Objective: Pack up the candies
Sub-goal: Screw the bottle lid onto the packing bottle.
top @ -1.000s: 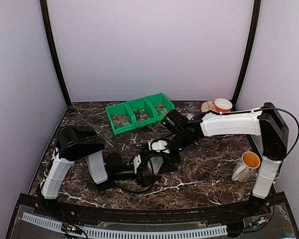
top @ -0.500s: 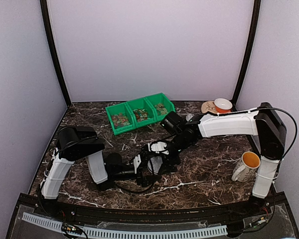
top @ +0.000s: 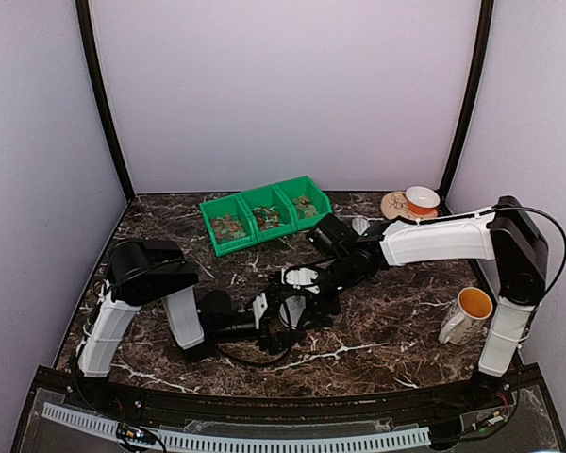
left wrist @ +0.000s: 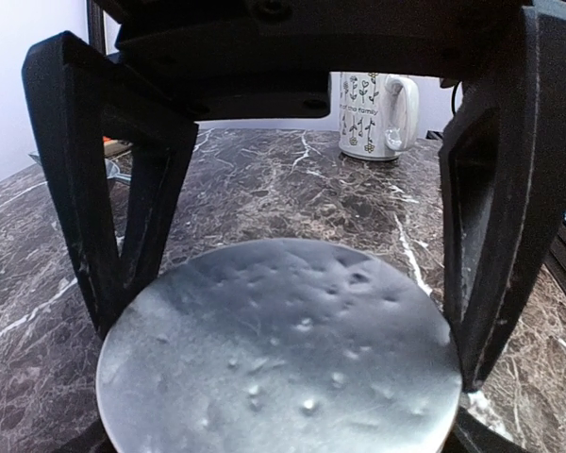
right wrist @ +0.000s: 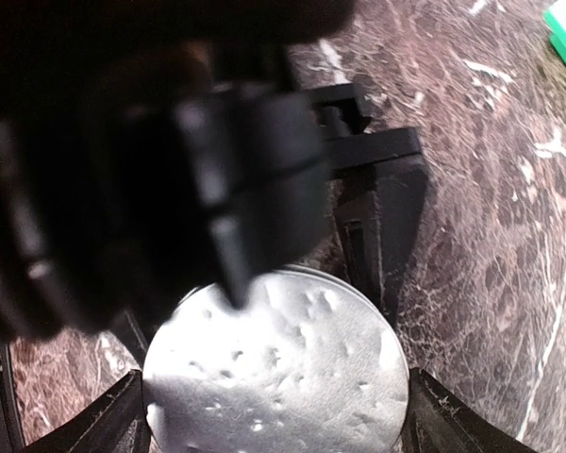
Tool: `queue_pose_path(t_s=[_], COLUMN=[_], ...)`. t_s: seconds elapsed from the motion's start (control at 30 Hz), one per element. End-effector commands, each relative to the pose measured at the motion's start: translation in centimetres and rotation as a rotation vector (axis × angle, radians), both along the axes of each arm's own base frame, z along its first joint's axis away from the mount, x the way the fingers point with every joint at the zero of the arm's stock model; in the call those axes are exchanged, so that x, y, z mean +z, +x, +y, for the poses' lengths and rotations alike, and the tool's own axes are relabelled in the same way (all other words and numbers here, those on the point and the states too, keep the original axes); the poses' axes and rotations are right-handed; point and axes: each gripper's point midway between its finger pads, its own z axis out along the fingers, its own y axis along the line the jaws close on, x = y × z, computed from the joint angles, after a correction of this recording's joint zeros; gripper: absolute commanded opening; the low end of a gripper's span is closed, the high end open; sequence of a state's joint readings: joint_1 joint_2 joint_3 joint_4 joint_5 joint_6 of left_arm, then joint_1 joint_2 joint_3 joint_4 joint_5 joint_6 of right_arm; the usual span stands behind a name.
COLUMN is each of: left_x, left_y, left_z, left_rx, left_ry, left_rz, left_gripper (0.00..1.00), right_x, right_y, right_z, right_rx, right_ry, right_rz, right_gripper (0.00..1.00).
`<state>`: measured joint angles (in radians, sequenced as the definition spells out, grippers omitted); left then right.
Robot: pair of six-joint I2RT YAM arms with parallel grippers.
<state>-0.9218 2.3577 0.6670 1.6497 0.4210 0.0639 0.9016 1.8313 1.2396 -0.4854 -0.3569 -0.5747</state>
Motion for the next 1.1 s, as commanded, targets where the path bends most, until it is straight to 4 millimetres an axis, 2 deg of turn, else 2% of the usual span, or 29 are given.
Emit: queue_pose_path(t_s=[0.0,0.07,0.27,0.47,0.63,0.8,0.9,1.07], left_x=[-11.0,-11.0,-11.3,-11.3,-11.2,-11.2,-11.3,-11.2], left_y=[-0.9,-0.5,-0.2,0.0,0.1,0.1,0.1,-0.1], left_z=[5.1,5.3,5.5,5.5,5.6,5.7,5.7,5.6], left_rx=[0.117,0.139,0.165,0.172,0.178,0.182,0.179,0.169], left_ry=[0.311,0.317,0.334,0.339,0.340,0.341,0.342,0.339], left_rz=[0.083,0.081,0.084,0.081,0.079,0.075,0.075,0.074], left_gripper=[0.81,0.81,0.81,0.81,0.81,0.81,0.81,0.81], right_x=[0.3,0.2,0.7,1.6,1.5,2.6,2.5,3.9], right_y=[2.7,3.4,3.8,3.8,3.0,2.2,1.3,1.5], right_z=[0.3,0.1,0.1,-0.3,0.0,-0.2,-1.2,-2.9], right_rx=[-0.266,-0.362,-0.591,-0.733,-0.726,-0.663,-0.616,-0.588], right_ry=[0.013,0.002,0.013,0.032,0.031,0.051,0.036,0.077], right_rz=[-0.033,-0.036,-0.010,-0.007,0.015,0.012,-0.002,-0.019], right_gripper=[0.87,0.88,0.88,0.90,0.93,0.97,1.00,0.97])
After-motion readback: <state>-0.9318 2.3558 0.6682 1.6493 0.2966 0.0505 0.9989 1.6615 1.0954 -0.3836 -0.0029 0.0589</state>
